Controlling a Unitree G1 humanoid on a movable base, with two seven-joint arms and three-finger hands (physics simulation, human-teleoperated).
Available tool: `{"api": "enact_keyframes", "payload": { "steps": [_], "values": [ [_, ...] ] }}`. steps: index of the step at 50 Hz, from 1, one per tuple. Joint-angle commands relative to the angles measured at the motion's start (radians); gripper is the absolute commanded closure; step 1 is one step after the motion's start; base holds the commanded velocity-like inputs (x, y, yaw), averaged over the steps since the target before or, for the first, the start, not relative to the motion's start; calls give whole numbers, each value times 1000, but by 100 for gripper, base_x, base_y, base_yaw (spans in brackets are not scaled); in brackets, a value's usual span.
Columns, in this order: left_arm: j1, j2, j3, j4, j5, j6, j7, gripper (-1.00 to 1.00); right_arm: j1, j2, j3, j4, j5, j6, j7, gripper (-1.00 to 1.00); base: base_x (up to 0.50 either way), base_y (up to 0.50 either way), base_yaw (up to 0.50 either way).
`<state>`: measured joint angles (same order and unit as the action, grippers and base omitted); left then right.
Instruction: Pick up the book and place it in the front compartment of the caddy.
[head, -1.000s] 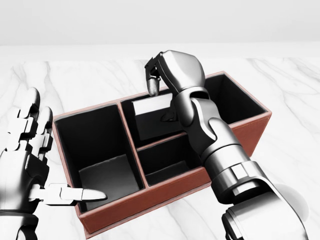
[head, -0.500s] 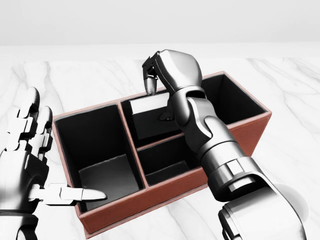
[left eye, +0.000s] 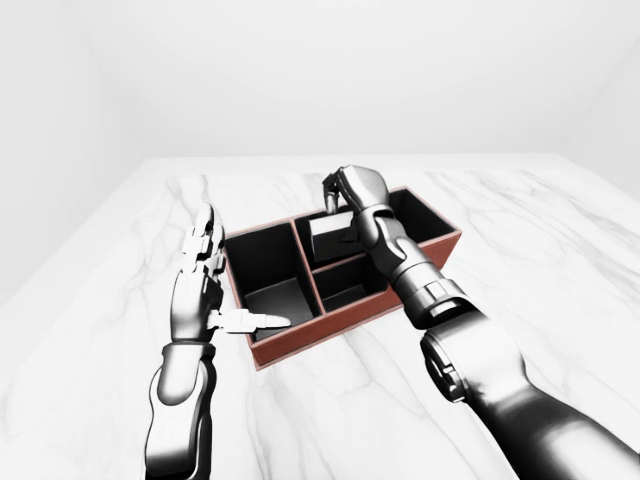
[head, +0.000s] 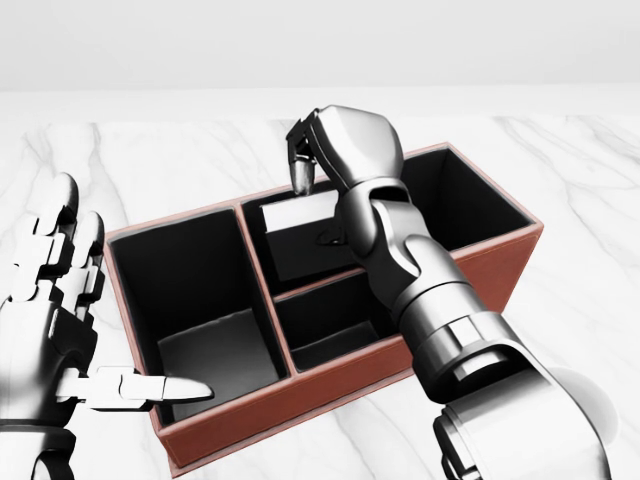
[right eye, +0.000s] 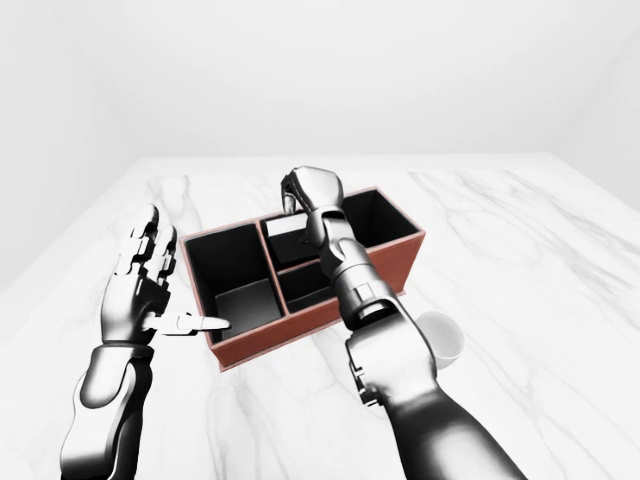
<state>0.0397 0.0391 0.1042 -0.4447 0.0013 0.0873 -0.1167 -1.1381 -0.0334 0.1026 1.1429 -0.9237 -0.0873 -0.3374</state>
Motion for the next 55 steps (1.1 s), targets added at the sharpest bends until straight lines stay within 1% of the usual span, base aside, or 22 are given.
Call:
{"api": "enact_keyframes", "payload": {
  "steps": [1, 23, 55],
  "values": [
    [0, 0, 1, 2, -1, 0, 0, -100, -15, 6, -17, -5, -27, 0, -38, 100, 0, 0, 0],
    [-4, 1, 2, 11, -2, 0, 0, -100, -16, 25, -12, -1, -40, 0, -46, 100, 0, 0, 0],
    [-1, 0, 0, 0, 0, 0, 1, -100, -15, 31, -8, -4, -48, 0, -61, 100, 0, 0, 0]
  ]
}}
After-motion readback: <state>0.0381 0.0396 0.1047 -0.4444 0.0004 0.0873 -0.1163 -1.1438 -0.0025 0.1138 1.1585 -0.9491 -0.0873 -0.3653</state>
